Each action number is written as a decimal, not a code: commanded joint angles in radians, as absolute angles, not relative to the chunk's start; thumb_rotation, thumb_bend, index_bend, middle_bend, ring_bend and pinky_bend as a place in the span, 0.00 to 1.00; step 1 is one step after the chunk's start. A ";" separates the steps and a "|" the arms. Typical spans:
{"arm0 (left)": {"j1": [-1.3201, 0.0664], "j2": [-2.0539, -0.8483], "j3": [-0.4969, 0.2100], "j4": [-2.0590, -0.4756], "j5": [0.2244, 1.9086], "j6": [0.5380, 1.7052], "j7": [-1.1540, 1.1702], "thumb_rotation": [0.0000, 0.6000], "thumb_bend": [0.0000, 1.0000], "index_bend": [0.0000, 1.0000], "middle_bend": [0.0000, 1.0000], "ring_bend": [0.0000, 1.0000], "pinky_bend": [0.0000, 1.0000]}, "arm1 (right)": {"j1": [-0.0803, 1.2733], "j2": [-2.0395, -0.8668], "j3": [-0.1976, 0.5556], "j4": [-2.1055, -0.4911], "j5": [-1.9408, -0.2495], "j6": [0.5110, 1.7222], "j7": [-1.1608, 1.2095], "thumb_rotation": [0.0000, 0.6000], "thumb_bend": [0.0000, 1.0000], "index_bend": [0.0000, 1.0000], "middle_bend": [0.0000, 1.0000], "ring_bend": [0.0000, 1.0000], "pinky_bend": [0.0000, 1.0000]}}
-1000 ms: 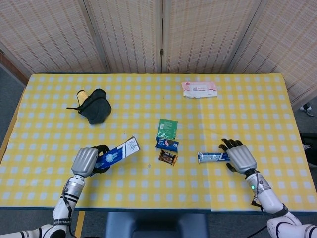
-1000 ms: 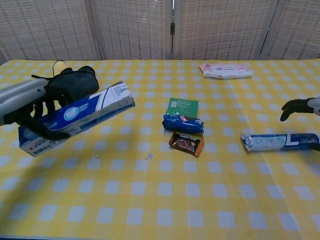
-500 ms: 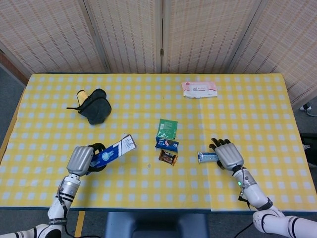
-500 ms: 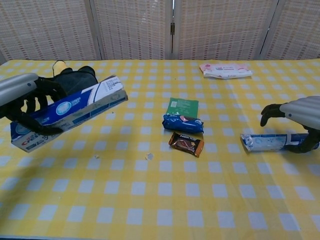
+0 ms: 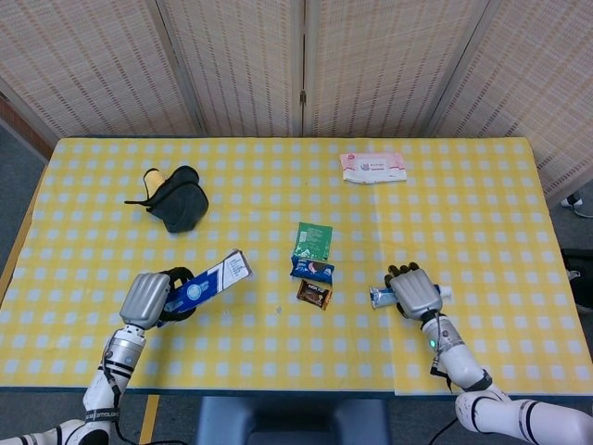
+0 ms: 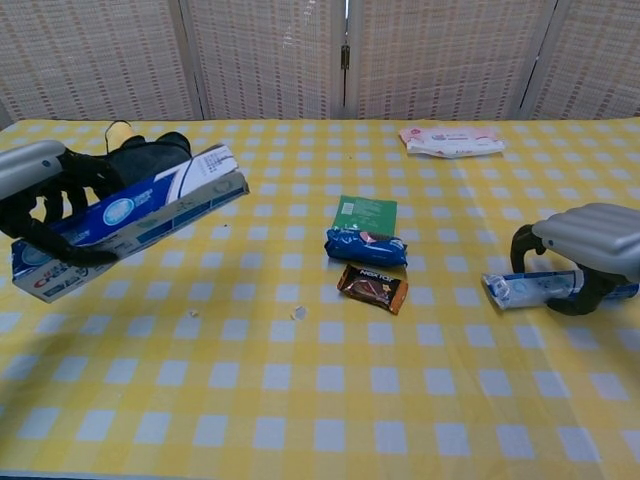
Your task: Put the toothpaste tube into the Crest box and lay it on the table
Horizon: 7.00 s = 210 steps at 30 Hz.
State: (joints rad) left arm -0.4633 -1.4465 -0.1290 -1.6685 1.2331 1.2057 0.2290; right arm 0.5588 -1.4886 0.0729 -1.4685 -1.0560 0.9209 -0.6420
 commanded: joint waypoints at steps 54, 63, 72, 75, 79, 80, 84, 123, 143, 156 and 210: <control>-0.429 -1.574 -0.152 -1.719 1.308 1.275 0.044 1.00 0.32 0.54 0.62 0.58 0.66 | 0.503 -1.342 0.249 -1.593 -1.561 1.394 1.023 1.00 0.37 0.71 0.57 0.57 0.66; -0.453 -1.638 -0.139 -1.769 1.364 1.270 0.072 1.00 0.32 0.54 0.62 0.58 0.67 | 0.514 -1.397 0.289 -1.609 -1.554 1.454 1.029 1.00 0.37 0.71 0.57 0.57 0.68; -0.476 -1.692 -0.146 -1.784 1.371 1.249 0.073 1.00 0.32 0.54 0.62 0.58 0.67 | 0.540 -1.408 0.321 -1.649 -1.512 1.420 1.147 1.00 0.37 0.71 0.57 0.57 0.68; -0.479 -1.701 -0.148 -1.781 1.372 1.247 0.068 1.00 0.32 0.54 0.62 0.58 0.67 | 0.543 -1.414 0.324 -1.650 -1.505 1.415 1.153 1.00 0.37 0.71 0.57 0.57 0.68; -0.492 -1.712 -0.166 -1.769 1.373 1.239 0.060 1.00 0.32 0.54 0.62 0.58 0.67 | 0.551 -1.431 0.323 -1.653 -1.501 1.404 1.164 1.00 0.37 0.71 0.57 0.57 0.68; -0.495 -1.713 -0.171 -1.764 1.370 1.236 0.054 1.00 0.32 0.54 0.62 0.58 0.67 | 0.553 -1.434 0.323 -1.653 -1.500 1.402 1.165 1.00 0.37 0.71 0.57 0.57 0.68; -0.505 -1.716 -0.192 -1.750 1.355 1.227 0.036 1.00 0.32 0.55 0.62 0.58 0.67 | 0.557 -1.438 0.325 -1.660 -1.495 1.392 1.170 1.00 0.37 0.71 0.57 0.57 0.68; -0.543 -1.786 -0.236 -1.714 1.380 1.272 -0.030 1.00 0.32 0.55 0.62 0.58 0.67 | 0.636 -1.608 0.330 -1.515 -1.449 1.287 1.227 1.00 0.37 0.71 0.57 0.57 0.69; -0.532 -1.777 -0.249 -1.730 1.415 1.327 -0.073 1.00 0.32 0.56 0.63 0.58 0.67 | 0.659 -1.629 0.271 -1.486 -1.540 1.291 1.150 1.00 0.37 0.06 0.25 0.27 0.40; -0.523 -1.768 -0.270 -1.723 1.456 1.381 -0.147 1.00 0.32 0.56 0.63 0.58 0.67 | 0.661 -1.552 0.233 -1.485 -1.575 1.278 1.163 1.00 0.37 0.00 0.01 0.07 0.19; -0.388 -1.917 -0.146 -1.407 1.590 1.615 -0.712 1.00 0.31 0.47 0.53 0.27 0.19 | 0.527 -1.394 0.140 -1.396 -1.562 1.344 1.291 1.00 0.37 0.00 0.00 0.02 0.15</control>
State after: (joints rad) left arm -0.3982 -1.9002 -0.1606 -1.4352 1.5787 1.6008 -0.6856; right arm 0.5277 -1.3945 0.1407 -1.3962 -1.5613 1.3436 1.2914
